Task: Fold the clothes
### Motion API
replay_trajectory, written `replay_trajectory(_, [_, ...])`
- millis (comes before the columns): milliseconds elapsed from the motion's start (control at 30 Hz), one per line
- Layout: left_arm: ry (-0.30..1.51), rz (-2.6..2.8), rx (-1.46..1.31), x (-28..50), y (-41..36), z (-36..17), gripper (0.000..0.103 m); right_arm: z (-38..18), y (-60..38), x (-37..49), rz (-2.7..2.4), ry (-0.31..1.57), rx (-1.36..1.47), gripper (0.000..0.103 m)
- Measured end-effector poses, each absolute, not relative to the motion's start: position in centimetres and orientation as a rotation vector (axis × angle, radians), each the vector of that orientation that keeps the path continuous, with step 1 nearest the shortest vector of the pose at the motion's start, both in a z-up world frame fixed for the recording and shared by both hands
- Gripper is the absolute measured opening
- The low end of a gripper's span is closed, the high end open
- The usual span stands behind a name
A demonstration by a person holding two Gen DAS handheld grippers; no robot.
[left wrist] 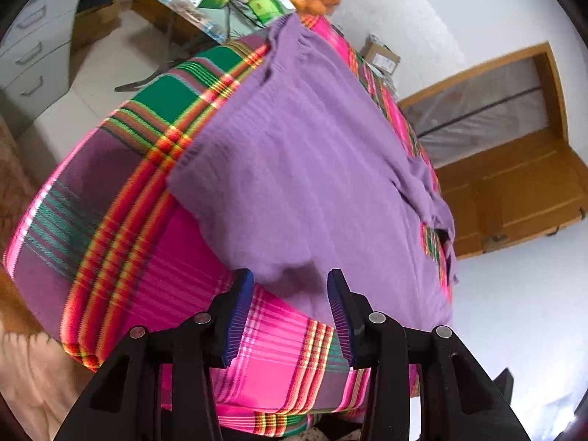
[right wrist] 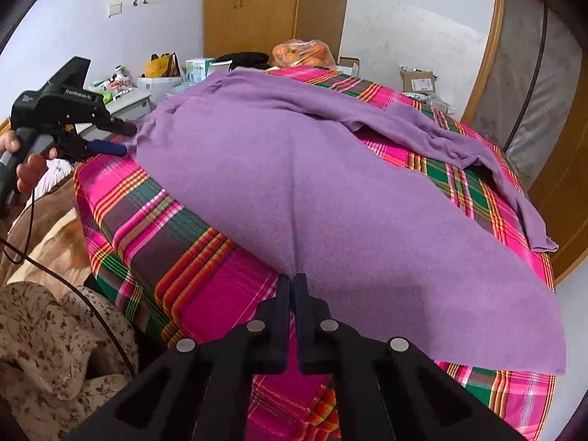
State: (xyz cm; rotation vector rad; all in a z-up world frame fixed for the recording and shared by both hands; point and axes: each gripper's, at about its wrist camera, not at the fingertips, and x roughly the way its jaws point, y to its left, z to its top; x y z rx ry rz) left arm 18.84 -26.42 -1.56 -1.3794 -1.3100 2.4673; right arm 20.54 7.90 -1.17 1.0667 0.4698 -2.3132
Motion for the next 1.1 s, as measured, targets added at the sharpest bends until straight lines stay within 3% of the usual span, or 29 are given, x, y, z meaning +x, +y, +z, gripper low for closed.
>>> replay_trajectory(467, [-1.416, 2.569, -1.347, 19.7, -29.4, -0.7, 0.044, -1.4, 7.5, 19.1, -2.257, 0.452, 1.131, 0.005])
replay_trajectory(633, [-1.298, 2.613, -1.310, 18.0, -28.7, 1.5, 0.044, 0.9, 8.0, 18.7, -2.187, 0.402, 1.143, 0.009])
replay_trajectory(767, [-1.151, 2.608, -1.294, 15.4, -26.9, 3.5, 0.044, 3.6, 9.4, 17.5, -2.220, 0.344, 1.102, 0.023])
replay_trajectory(867, [-1.044, 2.580, -1.299, 12.6, -24.7, 4.4, 0.044, 5.0, 10.7, 15.1, -2.287, 0.264, 1.087, 0.024])
replay_trajectory(1000, [-0.935, 2.498, -1.360, 8.5, -21.7, 4.3, 0.044, 4.4, 11.8, 9.7, -2.320, 0.058, 1.134, 0.031])
replay_trajectory(1100, [-0.861, 2.439, -1.417, 5.2, -19.5, 3.8, 0.044, 2.5, 11.1, 6.0, -2.284, 0.007, 1.211, 0.031])
